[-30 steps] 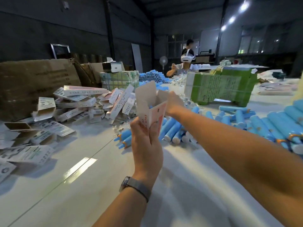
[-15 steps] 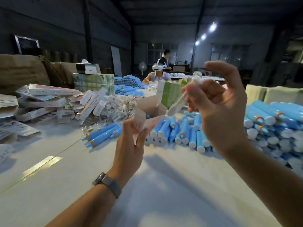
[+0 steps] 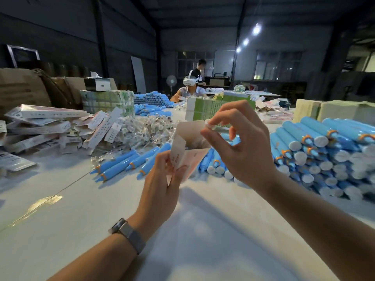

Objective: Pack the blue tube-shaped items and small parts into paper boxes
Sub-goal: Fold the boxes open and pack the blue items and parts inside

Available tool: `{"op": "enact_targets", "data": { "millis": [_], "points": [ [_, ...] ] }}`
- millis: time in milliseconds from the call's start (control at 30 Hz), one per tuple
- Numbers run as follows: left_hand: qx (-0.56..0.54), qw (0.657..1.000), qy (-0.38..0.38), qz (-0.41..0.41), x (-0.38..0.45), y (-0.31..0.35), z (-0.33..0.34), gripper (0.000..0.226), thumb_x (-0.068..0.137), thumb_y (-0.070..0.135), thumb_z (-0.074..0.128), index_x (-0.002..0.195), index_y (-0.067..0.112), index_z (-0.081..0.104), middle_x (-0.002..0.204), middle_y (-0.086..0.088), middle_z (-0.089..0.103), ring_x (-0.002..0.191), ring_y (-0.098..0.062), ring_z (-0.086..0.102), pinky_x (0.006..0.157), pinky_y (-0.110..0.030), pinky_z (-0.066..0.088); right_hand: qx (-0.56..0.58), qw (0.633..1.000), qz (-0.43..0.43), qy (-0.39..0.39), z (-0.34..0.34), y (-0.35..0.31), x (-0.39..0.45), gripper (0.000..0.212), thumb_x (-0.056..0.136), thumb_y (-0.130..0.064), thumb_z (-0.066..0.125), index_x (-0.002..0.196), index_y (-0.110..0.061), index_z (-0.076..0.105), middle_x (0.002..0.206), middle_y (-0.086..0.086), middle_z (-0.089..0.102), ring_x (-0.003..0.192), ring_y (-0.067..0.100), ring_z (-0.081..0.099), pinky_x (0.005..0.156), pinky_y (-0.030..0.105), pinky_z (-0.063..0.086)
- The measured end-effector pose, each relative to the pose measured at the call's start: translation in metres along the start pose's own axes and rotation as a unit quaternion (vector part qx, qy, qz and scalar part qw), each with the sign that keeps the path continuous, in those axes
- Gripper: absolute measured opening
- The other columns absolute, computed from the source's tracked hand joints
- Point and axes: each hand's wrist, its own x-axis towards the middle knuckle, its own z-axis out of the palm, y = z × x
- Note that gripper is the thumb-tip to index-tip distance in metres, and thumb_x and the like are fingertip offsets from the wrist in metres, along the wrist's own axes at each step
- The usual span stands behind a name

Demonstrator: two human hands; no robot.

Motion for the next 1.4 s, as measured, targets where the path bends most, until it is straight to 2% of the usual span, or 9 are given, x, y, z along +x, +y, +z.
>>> {"op": "enact_targets", "data": {
  "millis": [233, 367, 567, 733, 900, 1000, 1167, 1300, 1400],
  "points": [
    [0.016, 1.000, 0.001, 0.000, 0.000, 0.004, 0.000, 0.022, 0.093, 0.035, 0.050, 0.112, 0.025, 0.044, 0.110, 0.002, 0.067, 0.098, -0.019, 0.067, 0.082, -0.045, 0.054, -0.044, 0.998, -0.040, -0.014, -0.003, 0.004, 0.003, 0.014, 0.087, -0.017, 0.076, 0.084, -0.003, 0.072, 0.093, 0.009, 0.067, 0.083, 0.017, 0.056, 0.070, 0.024, 0.044],
    [0.026, 1.000, 0.005, 0.003, -0.001, 0.003, 0.000, 0.021, 0.094, 0.038, 0.049, 0.110, 0.027, 0.043, 0.106, 0.005, 0.066, 0.093, -0.018, 0.067, 0.077, -0.042, 0.054, -0.112, 0.990, -0.046, -0.074, 0.006, 0.002, -0.008, 0.015, 0.089, -0.019, 0.073, 0.083, -0.005, 0.072, 0.102, 0.009, 0.063, 0.086, 0.025, 0.057, 0.064, 0.039, 0.049],
    [0.008, 1.000, 0.002, -0.008, 0.000, 0.002, 0.001, 0.026, 0.093, 0.045, 0.050, 0.111, 0.027, 0.046, 0.104, 0.012, 0.065, 0.095, -0.017, 0.066, 0.079, -0.046, 0.056, -0.123, 0.975, 0.000, -0.185, 0.005, -0.003, -0.012, 0.034, 0.096, -0.040, 0.049, 0.101, -0.018, 0.075, 0.120, 0.007, 0.056, 0.105, 0.026, 0.052, 0.074, 0.038, 0.049],
    [-0.006, 1.000, -0.008, -0.004, 0.000, 0.000, 0.000, 0.033, 0.093, 0.044, 0.051, 0.114, 0.018, 0.049, 0.103, 0.002, 0.068, 0.092, -0.020, 0.067, 0.078, -0.052, 0.055, -0.110, 0.957, 0.056, -0.264, 0.008, -0.004, -0.013, 0.034, 0.092, -0.040, 0.049, 0.109, -0.021, 0.072, 0.119, 0.004, 0.056, 0.105, 0.028, 0.052, 0.076, 0.046, 0.051],
    [-0.035, 0.999, -0.012, 0.031, 0.000, 0.009, -0.001, 0.044, 0.094, 0.049, 0.047, 0.135, 0.038, 0.037, 0.126, 0.026, 0.056, 0.114, -0.005, 0.059, 0.090, -0.043, 0.055, 0.018, 0.968, 0.071, -0.238, 0.012, -0.003, -0.013, 0.032, 0.085, -0.015, 0.059, 0.116, -0.016, 0.068, 0.098, 0.003, 0.062, 0.087, 0.022, 0.059, 0.070, 0.044, 0.052],
    [-0.031, 0.998, 0.015, 0.059, 0.001, 0.010, -0.003, 0.060, 0.095, 0.048, 0.048, 0.149, 0.032, 0.025, 0.139, 0.011, 0.050, 0.124, -0.011, 0.054, 0.098, -0.039, 0.052, 0.069, 0.973, 0.079, -0.204, 0.014, -0.003, -0.016, 0.035, 0.085, -0.013, 0.066, 0.120, -0.020, 0.064, 0.108, -0.005, 0.067, 0.089, 0.019, 0.064, 0.068, 0.041, 0.054],
    [-0.054, 0.995, 0.016, 0.084, 0.004, 0.018, -0.008, 0.054, 0.098, 0.040, 0.047, 0.146, 0.040, 0.024, 0.130, 0.002, 0.057, 0.105, -0.015, 0.066, 0.078, -0.031, 0.059, 0.085, 0.981, 0.044, -0.168, 0.014, 0.000, -0.019, 0.056, 0.089, -0.036, 0.067, 0.139, -0.040, 0.041, 0.104, -0.015, 0.062, 0.077, 0.015, 0.061, 0.066, 0.034, 0.053],
    [-0.054, 0.995, 0.003, 0.085, 0.005, 0.021, -0.008, 0.048, 0.101, 0.030, 0.045, 0.145, 0.037, 0.028, 0.131, 0.001, 0.058, 0.105, -0.018, 0.067, 0.079, -0.044, 0.060, 0.152, 0.969, 0.139, -0.139, 0.015, -0.001, -0.020, 0.057, 0.081, -0.046, 0.071, 0.126, -0.045, 0.036, 0.092, -0.014, 0.065, 0.075, 0.017, 0.064, 0.061, 0.038, 0.054],
    [-0.046, 0.996, -0.001, 0.081, 0.005, 0.022, -0.007, 0.047, 0.101, 0.030, 0.045, 0.145, 0.038, 0.029, 0.131, 0.002, 0.058, 0.104, -0.019, 0.067, 0.078, -0.045, 0.060, 0.180, 0.960, 0.170, -0.129, 0.017, -0.001, -0.020, 0.051, 0.078, -0.043, 0.075, 0.114, -0.049, 0.039, 0.093, -0.017, 0.066, 0.073, 0.014, 0.064, 0.061, 0.030, 0.052]
  ]
}}
